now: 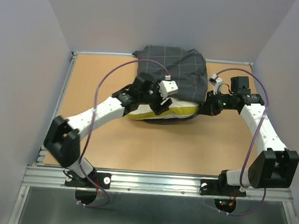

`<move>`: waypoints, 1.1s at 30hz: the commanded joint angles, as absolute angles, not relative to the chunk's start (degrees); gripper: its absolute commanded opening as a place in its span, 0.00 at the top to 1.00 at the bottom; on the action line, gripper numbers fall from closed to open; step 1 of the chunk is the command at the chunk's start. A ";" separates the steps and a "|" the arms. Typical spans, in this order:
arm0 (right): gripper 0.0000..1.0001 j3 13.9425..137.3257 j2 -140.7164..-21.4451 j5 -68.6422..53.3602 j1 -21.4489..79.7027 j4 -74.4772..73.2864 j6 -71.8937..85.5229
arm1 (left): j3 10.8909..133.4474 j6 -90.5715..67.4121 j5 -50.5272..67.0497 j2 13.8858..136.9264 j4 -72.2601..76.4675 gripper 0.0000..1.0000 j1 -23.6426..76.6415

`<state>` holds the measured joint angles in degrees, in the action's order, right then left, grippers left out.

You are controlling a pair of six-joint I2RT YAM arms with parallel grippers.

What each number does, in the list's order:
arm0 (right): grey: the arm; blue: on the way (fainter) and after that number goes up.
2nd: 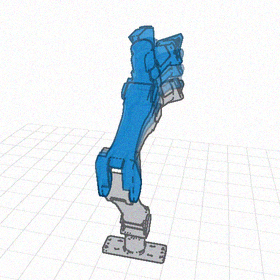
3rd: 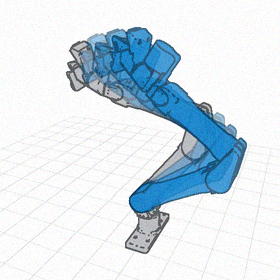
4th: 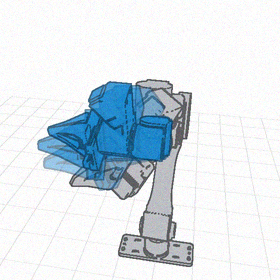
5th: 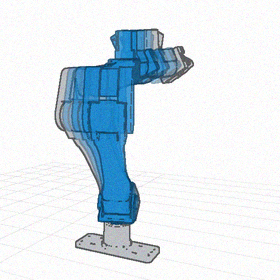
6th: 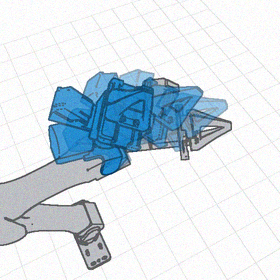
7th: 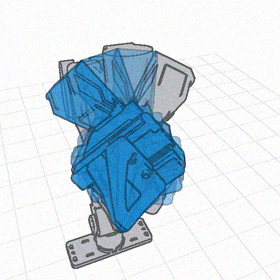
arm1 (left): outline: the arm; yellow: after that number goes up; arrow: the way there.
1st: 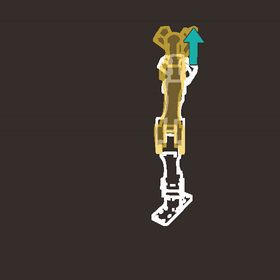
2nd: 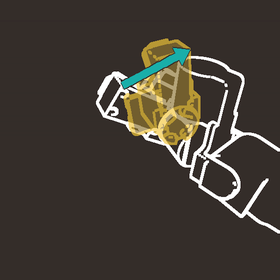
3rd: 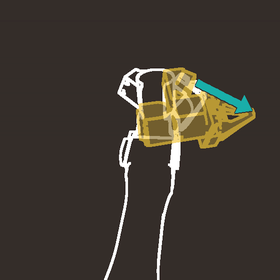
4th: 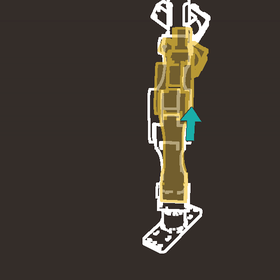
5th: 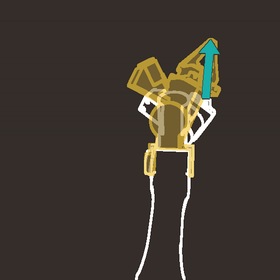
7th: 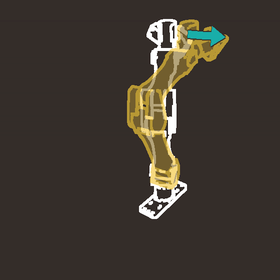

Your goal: Put the pillow into the pillowcase

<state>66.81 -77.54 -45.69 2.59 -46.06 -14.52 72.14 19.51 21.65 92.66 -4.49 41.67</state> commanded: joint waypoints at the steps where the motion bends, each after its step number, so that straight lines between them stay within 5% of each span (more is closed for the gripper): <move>1: 0.99 68.74 -79.01 -44.05 2.20 -46.67 -13.09 | 66.37 31.37 24.11 76.75 -9.75 0.24 37.19; 12: 0.99 64.60 -83.32 -42.89 2.11 -46.67 -16.70 | 50.89 41.83 8.44 72.07 -3.53 0.30 25.22; 33: 0.99 63.55 -78.93 -47.11 2.11 -47.90 -17.40 | 66.17 44.65 0.45 95.61 15.20 0.25 44.56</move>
<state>64.29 -82.37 -45.04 2.59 -47.59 -16.58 61.98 43.72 4.43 93.01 10.20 43.97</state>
